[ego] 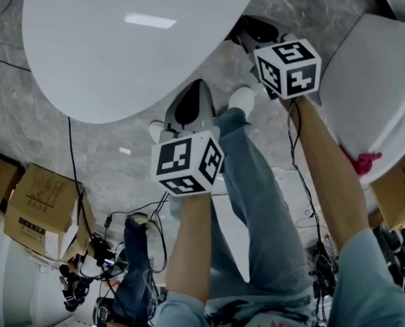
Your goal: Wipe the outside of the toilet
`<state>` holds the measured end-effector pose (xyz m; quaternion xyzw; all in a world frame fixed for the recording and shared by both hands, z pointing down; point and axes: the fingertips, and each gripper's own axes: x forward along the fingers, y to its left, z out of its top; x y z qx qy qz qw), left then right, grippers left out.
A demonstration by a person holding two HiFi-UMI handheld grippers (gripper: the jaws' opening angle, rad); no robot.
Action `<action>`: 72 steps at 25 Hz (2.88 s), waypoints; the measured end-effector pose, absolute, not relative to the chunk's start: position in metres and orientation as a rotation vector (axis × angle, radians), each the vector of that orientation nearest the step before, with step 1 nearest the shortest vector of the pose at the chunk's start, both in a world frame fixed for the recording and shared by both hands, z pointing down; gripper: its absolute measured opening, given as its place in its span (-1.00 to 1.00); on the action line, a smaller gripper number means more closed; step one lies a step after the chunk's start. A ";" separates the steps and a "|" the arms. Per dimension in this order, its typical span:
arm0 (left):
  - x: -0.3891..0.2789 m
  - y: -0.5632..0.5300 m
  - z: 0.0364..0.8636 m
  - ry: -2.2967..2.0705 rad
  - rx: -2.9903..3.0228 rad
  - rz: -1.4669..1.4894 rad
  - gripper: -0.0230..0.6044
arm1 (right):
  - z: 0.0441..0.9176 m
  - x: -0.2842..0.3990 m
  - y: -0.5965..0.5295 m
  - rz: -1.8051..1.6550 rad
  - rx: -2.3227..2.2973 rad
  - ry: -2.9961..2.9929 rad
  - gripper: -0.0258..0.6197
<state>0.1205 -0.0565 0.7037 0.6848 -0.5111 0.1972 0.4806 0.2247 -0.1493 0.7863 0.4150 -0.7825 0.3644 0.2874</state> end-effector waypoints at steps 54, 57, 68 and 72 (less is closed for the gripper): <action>-0.140 0.051 0.769 -1.346 1.514 0.480 -0.93 | 0.845 -0.028 -0.013 1.404 1.288 -1.938 -0.66; -0.148 0.051 0.776 -1.370 1.499 0.491 -0.93 | 0.843 -0.032 -0.030 1.420 1.334 -1.971 -0.66; -0.115 0.035 0.774 -1.346 1.519 0.496 -0.94 | 0.833 -0.003 -0.048 1.390 1.299 -2.024 -0.66; -0.094 0.027 0.769 -1.341 1.532 0.504 -0.93 | 0.829 0.019 -0.055 1.388 1.303 -2.030 -0.66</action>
